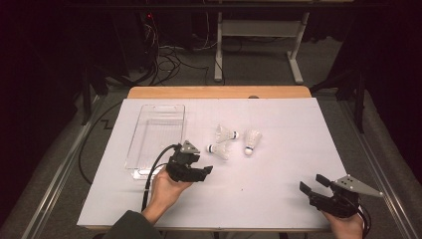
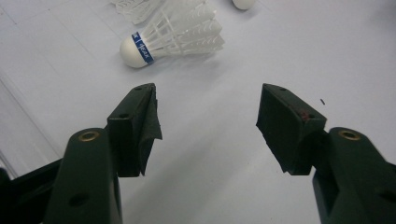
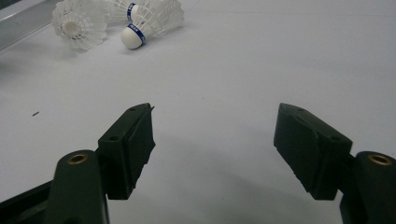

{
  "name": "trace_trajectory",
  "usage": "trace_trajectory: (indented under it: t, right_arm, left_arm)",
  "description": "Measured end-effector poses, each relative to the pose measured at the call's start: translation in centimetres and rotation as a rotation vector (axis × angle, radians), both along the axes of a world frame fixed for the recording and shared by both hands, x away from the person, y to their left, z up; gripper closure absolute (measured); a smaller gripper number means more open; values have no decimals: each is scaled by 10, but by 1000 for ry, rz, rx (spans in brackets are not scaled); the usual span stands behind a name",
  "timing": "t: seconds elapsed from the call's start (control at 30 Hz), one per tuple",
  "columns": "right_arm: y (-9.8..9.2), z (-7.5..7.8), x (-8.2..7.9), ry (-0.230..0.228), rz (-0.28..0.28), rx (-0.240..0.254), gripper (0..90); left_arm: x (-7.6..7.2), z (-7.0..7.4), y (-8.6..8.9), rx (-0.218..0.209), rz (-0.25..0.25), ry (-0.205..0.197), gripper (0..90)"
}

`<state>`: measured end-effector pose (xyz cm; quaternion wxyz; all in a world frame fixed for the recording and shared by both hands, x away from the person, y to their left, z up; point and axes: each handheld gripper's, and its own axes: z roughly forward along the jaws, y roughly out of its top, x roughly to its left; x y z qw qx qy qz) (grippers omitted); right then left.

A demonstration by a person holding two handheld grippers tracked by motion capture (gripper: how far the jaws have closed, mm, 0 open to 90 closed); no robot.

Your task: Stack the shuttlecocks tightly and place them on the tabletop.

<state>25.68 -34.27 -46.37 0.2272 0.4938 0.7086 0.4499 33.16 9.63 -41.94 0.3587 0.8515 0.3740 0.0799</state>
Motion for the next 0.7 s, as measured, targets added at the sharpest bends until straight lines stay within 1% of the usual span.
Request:
trace_trajectory:
  t: [0.17, 0.23, 0.33, 0.4, 0.67, 0.7]
  right_arm:
    - [0, 0, 0, 0, 0, -2, 294]
    - [0, 0, 0, 0, 0, -1, 294]
    - [0, 0, 0, 1, -1, 1, 294]
    - [0, 0, 0, 2, -1, 1, 294]
    - [0, 0, 0, 0, 0, -1, 294]
    - [0, 0, 0, 0, 0, -2, 294]
  left_arm:
    - [-6, 1, 0, 1, -14, -11, 388]
    - [-8, 1, 0, -5, -19, -10, 388]
    - [-9, 1, 1, -16, -20, -4, 388]
    - [-11, 0, 2, -15, -19, -4, 388]
    - [-18, -2, 10, -15, -18, -11, 387]
    - [-20, -2, 11, -21, -18, -14, 387]
